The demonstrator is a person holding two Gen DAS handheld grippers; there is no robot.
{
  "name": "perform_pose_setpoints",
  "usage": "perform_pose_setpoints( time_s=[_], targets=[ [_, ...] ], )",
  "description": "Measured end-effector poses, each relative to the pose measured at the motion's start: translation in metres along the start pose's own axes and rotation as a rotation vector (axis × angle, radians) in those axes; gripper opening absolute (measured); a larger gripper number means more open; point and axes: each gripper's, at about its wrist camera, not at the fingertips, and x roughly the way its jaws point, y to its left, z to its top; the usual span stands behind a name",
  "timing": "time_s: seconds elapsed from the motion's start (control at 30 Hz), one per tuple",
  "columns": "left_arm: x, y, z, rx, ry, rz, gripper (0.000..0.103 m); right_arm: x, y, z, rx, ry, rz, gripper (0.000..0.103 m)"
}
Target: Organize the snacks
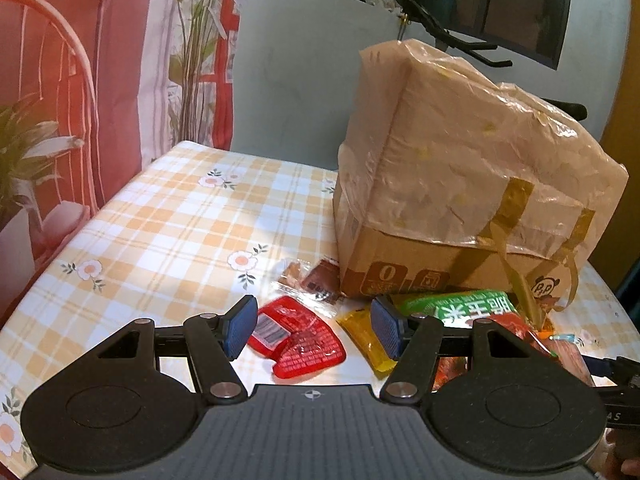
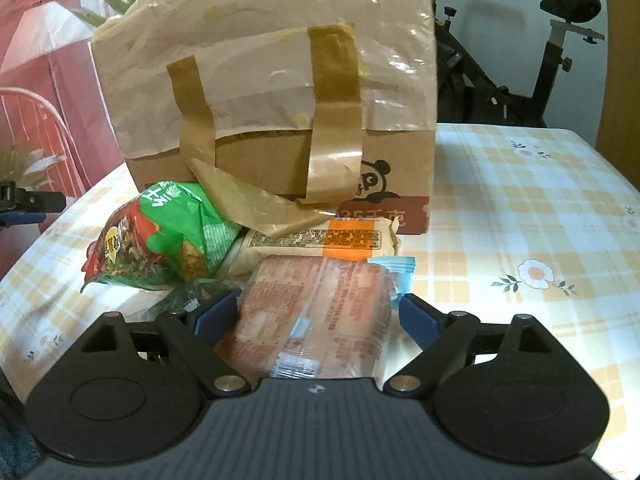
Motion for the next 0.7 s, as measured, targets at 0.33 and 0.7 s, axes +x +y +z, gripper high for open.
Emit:
perform_pose_setpoints(
  time_s=[0.33, 0.7],
  targets=[
    [0.000, 0.007, -0.006, -0.007, 0.017, 0.022, 0.065, -0.007, -0.005, 0.000, -0.047, 0.007, 0.006, 0.076],
    [0.014, 0.013, -0.012, -0.016, 0.055, 0.042, 0.065, -0.025, -0.045, 0.007, -0.044, -0.114, -0.108, 0.074]
  ],
)
